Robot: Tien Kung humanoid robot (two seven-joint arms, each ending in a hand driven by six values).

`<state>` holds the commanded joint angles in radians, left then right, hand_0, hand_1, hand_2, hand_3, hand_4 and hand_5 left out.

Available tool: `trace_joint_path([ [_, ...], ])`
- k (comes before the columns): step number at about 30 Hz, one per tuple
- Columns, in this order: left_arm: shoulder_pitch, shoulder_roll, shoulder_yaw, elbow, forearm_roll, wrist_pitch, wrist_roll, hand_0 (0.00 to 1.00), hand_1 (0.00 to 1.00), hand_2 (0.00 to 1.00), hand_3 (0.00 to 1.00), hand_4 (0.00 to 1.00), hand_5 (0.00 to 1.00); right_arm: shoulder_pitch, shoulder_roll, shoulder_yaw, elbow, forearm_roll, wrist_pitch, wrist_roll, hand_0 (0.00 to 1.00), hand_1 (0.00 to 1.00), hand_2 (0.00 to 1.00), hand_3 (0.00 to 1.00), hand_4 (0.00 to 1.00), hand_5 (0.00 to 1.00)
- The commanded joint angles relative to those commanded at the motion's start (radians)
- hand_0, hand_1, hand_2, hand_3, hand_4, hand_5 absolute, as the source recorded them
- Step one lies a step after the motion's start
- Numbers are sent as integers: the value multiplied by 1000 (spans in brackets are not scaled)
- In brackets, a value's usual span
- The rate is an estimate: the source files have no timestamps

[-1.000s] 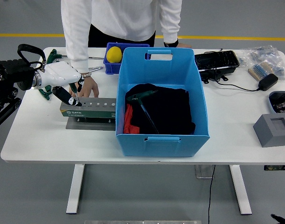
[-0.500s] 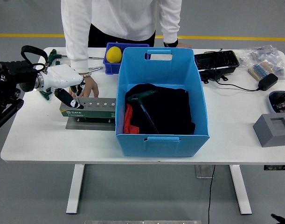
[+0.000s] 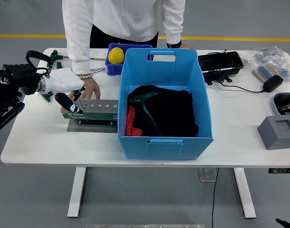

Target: Lift tool from toolbox,place it in box,lift tool from toolbox,place it in box

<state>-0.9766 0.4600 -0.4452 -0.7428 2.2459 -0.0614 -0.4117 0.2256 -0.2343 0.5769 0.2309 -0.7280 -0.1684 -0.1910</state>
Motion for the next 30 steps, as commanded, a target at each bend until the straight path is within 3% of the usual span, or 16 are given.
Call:
trace_joint_path([
  [5, -12, -3, 36, 7, -9, 21, -9, 645, 454, 369, 300, 871, 701, -1, 0, 2, 0, -5, 0, -1, 616, 596, 668, 539, 775, 660],
  [6, -14, -4, 42, 10, -11, 25, -11, 643, 388, 324, 266, 871, 704, -1, 0, 3, 0, -6, 0, -1, 615, 596, 668, 540, 775, 660],
  [11, -24, -8, 63, 22, -20, 40, -18, 643, 388, 324, 266, 871, 704, -2, 1, 4, 1, -7, -1, -1, 615, 596, 668, 540, 775, 660],
  [12, -26, -9, 67, 24, -21, 42, -20, 628, 300, 260, 226, 871, 704, -2, 1, 4, 1, -7, -1, -1, 617, 596, 668, 540, 775, 660],
  [24, -40, -12, 92, 48, -29, 85, -32, 608, 263, 229, 192, 867, 698, 2, -1, -6, 0, 11, -2, 2, 616, 596, 668, 540, 776, 660],
  [25, -40, -12, 92, 48, -27, 95, -33, 568, 196, 181, 140, 836, 620, 3, -1, -7, 0, 12, -2, 2, 616, 596, 668, 539, 776, 660],
  [30, -43, -10, 91, 48, -29, 119, -42, 568, 196, 181, 140, 836, 620, 4, -2, -8, 0, 14, -2, 3, 616, 596, 668, 539, 776, 660],
])
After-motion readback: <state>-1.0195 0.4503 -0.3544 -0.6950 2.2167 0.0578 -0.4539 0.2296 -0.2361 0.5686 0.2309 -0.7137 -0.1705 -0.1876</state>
